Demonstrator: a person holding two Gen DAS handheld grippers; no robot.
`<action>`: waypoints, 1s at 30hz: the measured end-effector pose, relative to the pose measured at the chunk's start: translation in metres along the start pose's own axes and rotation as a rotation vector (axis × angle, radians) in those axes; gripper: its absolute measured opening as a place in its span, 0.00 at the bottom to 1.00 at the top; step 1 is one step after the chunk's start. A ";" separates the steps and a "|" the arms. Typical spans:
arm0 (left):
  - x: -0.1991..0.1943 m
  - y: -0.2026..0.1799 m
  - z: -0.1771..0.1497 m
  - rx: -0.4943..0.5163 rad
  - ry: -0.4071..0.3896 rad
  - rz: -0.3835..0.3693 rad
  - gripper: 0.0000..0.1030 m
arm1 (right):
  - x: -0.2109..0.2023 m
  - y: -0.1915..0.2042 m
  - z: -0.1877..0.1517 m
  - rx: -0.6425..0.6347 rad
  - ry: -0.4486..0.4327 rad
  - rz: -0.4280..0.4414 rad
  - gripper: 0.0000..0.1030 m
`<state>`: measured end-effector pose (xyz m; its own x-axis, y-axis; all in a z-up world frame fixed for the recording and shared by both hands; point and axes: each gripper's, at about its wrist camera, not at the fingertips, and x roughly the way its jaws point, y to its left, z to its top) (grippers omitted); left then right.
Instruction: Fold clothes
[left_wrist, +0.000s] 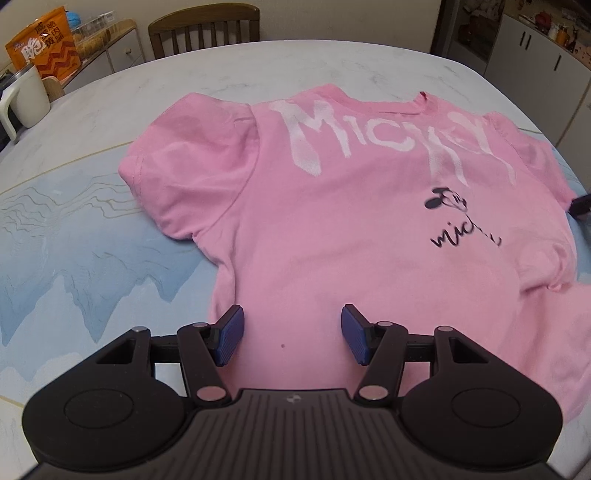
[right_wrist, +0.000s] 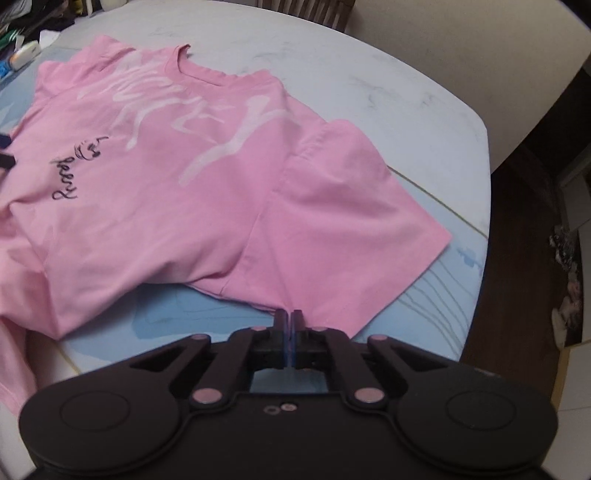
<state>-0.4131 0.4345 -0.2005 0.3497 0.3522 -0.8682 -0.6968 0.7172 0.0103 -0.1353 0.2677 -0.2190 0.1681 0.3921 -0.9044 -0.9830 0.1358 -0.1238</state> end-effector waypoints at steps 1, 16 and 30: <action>-0.001 0.001 -0.001 0.006 0.011 -0.017 0.55 | -0.003 0.000 -0.001 0.005 -0.002 -0.001 1.00; 0.027 0.099 0.061 -0.190 -0.097 0.020 0.56 | -0.059 0.133 0.031 0.014 -0.122 0.176 1.00; 0.028 0.165 0.064 -0.309 -0.050 0.084 0.11 | -0.035 0.198 0.006 0.164 0.002 0.012 1.00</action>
<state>-0.4784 0.6015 -0.1917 0.3081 0.4372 -0.8450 -0.8789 0.4707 -0.0769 -0.3354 0.2868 -0.2095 0.1558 0.3927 -0.9064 -0.9596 0.2778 -0.0446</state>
